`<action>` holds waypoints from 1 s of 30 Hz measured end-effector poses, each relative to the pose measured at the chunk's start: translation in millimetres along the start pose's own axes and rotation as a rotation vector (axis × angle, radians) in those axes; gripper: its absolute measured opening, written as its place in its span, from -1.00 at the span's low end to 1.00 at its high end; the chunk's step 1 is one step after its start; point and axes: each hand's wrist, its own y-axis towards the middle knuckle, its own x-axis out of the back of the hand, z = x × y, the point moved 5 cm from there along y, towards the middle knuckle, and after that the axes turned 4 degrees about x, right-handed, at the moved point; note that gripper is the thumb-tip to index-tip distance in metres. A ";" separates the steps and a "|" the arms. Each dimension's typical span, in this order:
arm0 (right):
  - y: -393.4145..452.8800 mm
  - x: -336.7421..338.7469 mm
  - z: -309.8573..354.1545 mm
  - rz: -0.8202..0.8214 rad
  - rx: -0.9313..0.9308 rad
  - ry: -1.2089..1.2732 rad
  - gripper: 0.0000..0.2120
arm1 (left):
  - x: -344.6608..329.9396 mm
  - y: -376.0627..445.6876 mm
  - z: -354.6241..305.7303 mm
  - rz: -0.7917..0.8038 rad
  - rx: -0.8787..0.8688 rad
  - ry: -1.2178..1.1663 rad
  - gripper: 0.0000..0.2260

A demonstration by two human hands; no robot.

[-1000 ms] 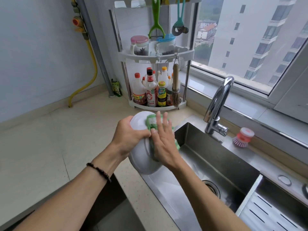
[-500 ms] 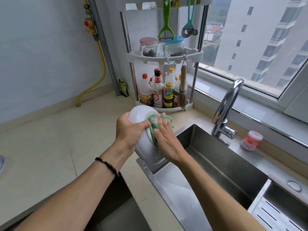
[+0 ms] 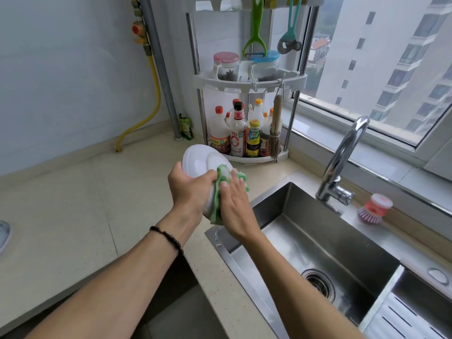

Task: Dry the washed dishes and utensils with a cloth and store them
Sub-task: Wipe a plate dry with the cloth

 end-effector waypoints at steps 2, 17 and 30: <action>16.4 2.5 -6.8 0.006 -0.108 0.019 -0.51 | 2.2 1.2 2.5 0.018 -0.009 0.032 -0.65; -33.7 -71.0 18.0 -0.220 0.126 0.042 -0.40 | 53.0 24.8 7.5 -0.026 0.126 -0.197 -0.69; 4.8 -108.6 97.0 -0.180 0.221 -0.026 -0.51 | 180.1 35.5 8.5 0.602 -0.143 0.083 -0.55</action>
